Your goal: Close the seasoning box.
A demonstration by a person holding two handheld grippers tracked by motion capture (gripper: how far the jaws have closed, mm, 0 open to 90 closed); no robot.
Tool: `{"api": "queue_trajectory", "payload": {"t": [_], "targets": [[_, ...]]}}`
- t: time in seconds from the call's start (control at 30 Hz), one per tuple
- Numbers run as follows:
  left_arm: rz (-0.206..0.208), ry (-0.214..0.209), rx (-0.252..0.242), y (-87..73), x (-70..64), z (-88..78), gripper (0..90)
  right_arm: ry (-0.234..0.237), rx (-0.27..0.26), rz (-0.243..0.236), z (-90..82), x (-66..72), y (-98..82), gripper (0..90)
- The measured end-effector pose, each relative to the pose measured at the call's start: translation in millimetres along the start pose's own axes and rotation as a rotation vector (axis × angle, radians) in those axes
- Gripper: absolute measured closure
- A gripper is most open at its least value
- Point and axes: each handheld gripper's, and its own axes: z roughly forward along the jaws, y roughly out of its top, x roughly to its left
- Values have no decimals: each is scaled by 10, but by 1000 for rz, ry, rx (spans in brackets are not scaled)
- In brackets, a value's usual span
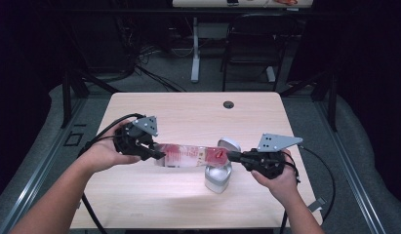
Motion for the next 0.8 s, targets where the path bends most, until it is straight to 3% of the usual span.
{"api": "queue_trajectory", "payload": {"t": [0.8], "targets": [[-64, -33, -47, -373, 1, 130, 741, 29, 13, -36, 153, 90, 150, 900]]}}
